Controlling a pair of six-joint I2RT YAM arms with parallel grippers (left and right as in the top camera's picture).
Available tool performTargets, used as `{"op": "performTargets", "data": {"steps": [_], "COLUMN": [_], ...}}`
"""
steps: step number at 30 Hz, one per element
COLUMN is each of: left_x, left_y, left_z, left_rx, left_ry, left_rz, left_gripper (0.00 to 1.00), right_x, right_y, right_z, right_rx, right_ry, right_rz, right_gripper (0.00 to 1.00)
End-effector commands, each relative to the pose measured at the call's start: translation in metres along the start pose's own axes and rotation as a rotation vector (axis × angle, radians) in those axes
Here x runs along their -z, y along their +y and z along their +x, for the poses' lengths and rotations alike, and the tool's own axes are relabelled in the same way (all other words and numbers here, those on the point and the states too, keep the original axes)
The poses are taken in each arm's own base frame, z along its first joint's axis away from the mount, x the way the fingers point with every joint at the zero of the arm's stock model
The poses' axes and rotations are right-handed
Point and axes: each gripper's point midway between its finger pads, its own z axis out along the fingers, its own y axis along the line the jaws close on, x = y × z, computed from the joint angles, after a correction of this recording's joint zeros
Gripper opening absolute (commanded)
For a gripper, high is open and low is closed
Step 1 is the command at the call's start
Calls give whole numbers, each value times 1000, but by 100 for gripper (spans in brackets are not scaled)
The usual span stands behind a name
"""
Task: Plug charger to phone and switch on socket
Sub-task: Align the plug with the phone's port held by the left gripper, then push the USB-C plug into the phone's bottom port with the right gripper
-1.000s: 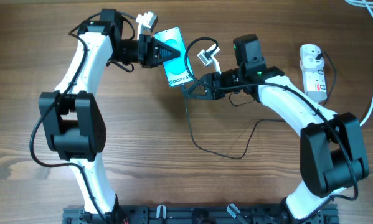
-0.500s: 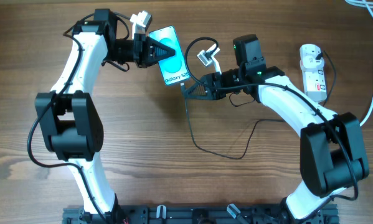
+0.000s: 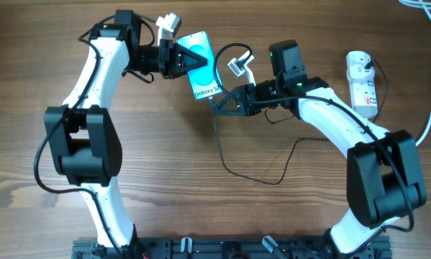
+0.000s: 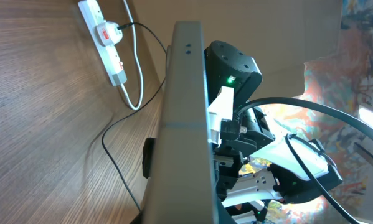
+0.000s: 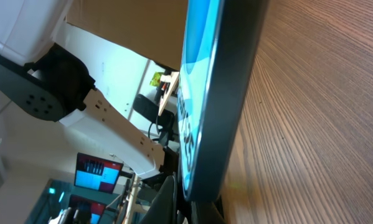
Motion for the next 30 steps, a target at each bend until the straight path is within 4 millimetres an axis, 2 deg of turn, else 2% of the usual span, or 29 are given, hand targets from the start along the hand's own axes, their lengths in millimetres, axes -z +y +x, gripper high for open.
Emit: {"op": "performTargets", "data": {"steps": [1, 10, 17, 23, 30], "left_x": [-4, -17, -19, -29, -37], "left_y": [-10, -11, -7, -8, -5], "left_z": [-1, 6, 9, 14, 21], "left_rx": [2, 3, 17, 14, 28], "left_ry": [-1, 33, 45, 70, 99], "left_rz": [45, 47, 23, 21, -7], "left_gripper": [4, 4, 4, 4, 4], "right_x": [-2, 2, 20, 20, 21], "right_y": [-5, -2, -6, -6, 1], "right_z": [4, -10, -17, -18, -30], "right_rx": [2, 35, 23, 24, 45], "right_ry": [10, -17, -56, -57, -72], "right_rz": [-16, -17, -4, -4, -11], "right_gripper": [4, 4, 4, 4, 4]}}
